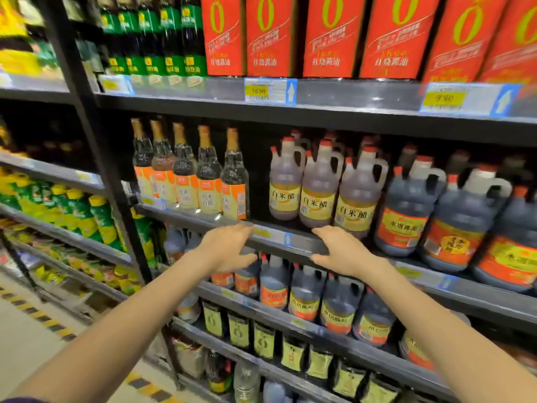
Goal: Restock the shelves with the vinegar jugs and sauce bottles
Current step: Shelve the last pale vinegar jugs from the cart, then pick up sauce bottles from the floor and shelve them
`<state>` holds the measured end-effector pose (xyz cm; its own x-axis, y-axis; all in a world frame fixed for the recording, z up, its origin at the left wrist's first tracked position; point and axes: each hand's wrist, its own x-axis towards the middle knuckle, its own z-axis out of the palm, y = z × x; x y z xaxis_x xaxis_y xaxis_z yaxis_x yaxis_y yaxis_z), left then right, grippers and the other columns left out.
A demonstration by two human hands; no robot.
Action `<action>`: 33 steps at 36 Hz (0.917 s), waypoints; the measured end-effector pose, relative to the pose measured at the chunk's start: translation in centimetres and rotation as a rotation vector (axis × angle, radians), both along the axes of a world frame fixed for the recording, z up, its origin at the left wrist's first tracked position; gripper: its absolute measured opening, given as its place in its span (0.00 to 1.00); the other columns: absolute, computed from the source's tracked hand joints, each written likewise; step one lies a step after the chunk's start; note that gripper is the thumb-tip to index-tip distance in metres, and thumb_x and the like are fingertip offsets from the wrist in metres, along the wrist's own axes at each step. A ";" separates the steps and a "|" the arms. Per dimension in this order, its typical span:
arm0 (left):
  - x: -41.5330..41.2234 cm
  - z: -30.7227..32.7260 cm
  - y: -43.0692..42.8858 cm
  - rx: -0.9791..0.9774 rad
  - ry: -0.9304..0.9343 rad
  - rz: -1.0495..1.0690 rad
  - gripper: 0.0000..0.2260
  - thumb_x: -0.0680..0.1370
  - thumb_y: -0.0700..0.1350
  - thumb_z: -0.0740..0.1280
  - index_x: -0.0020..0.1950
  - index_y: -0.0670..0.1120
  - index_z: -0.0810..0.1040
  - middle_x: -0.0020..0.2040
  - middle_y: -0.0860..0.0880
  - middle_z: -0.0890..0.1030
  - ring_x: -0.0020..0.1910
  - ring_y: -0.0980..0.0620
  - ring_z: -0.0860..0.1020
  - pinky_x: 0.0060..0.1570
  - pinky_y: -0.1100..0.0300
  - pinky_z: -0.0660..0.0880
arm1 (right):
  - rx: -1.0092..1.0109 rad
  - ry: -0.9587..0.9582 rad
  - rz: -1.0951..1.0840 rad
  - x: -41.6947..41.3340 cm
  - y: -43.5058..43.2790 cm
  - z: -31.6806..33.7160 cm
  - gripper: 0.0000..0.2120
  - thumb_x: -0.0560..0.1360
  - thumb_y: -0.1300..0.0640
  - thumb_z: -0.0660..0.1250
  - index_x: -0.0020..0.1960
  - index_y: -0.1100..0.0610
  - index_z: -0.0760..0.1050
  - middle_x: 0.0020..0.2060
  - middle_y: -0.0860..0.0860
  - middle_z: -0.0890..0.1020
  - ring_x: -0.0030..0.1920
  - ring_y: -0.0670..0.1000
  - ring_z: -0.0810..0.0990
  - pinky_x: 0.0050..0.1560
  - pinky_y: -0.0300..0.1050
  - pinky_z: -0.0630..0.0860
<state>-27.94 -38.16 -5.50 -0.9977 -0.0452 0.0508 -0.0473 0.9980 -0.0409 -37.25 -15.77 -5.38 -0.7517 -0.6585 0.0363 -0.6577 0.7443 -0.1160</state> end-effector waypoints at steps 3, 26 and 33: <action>3.3 -0.5 0.8 0.012 -0.014 0.068 0.31 0.78 0.58 0.61 0.76 0.47 0.58 0.73 0.47 0.67 0.68 0.46 0.70 0.60 0.51 0.72 | 0.005 0.001 0.059 1.8 1.1 -0.4 0.29 0.76 0.48 0.65 0.72 0.59 0.62 0.68 0.56 0.69 0.67 0.56 0.69 0.62 0.50 0.71; 33.3 -1.0 -1.6 -0.034 -0.041 0.645 0.28 0.78 0.60 0.60 0.72 0.44 0.65 0.67 0.44 0.72 0.64 0.44 0.72 0.61 0.51 0.71 | 0.124 0.005 0.599 19.4 -8.7 -0.6 0.27 0.77 0.47 0.64 0.70 0.61 0.65 0.64 0.58 0.72 0.62 0.58 0.73 0.60 0.54 0.73; 43.2 -1.6 -4.8 0.014 -0.056 0.876 0.29 0.77 0.57 0.63 0.73 0.44 0.63 0.68 0.44 0.71 0.64 0.43 0.73 0.60 0.52 0.71 | 0.110 0.004 0.779 26.6 -15.7 -0.6 0.28 0.77 0.46 0.64 0.72 0.58 0.64 0.66 0.56 0.72 0.64 0.56 0.72 0.60 0.50 0.73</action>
